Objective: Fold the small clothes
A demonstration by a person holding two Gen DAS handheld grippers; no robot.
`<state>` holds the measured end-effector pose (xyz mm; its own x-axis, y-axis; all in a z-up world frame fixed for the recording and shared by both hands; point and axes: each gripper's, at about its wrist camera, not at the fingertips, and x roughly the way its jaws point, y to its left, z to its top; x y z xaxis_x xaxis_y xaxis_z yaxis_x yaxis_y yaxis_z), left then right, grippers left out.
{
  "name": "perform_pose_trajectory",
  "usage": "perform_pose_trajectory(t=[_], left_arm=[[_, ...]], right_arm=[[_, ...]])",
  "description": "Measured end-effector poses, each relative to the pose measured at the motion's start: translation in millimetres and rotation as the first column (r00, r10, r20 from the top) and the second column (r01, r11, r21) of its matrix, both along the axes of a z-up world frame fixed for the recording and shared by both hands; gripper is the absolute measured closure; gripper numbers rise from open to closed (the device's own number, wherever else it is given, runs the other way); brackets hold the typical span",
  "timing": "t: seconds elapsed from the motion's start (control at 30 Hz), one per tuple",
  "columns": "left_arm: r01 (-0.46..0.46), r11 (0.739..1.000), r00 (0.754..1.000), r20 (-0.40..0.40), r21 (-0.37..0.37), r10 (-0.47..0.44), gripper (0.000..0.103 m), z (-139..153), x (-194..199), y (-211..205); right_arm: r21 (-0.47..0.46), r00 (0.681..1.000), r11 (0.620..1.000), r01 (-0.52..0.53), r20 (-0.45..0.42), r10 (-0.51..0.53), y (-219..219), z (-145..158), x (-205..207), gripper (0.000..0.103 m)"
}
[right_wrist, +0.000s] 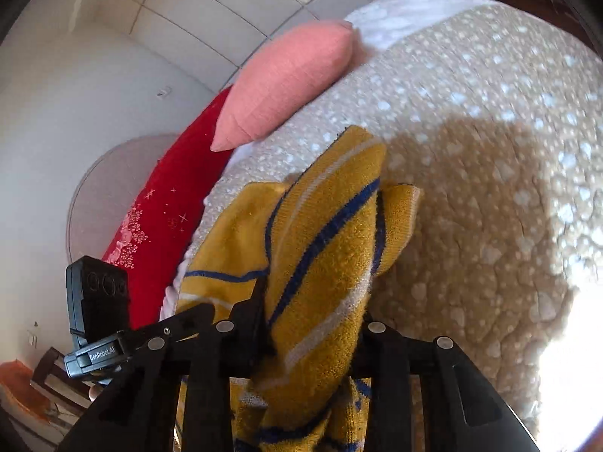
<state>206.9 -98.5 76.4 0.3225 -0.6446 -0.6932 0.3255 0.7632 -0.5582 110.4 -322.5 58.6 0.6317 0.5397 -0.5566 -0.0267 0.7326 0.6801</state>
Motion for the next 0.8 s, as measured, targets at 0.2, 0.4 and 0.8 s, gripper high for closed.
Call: perform_pose_trajectory(t=[0.2,0.4,0.8], left_arm=[[-0.105,0.95,0.994,0.046,0.293,0.096,0.03,-13.0,8.7,-2.0],[-0.133,0.952,0.99,0.077,0.275,0.116,0.021,-18.4,-41.4,26.9],[-0.4,0.841,0.836,0.522,0.366,0.17,0.004,59.0,-193.0,61.2]], right_arm=[[-0.199,0.991,0.972,0.122,-0.025,-0.13,2.0,-4.5,10.8,0.05],[-0.283,0.979,0.941,0.186,0.139,-0.152,8.2,42.5,-45.1,0.065],[-0.215,0.988,0.966,0.145,-0.02,-0.153,24.7,-5.9,-105.6,0.074]])
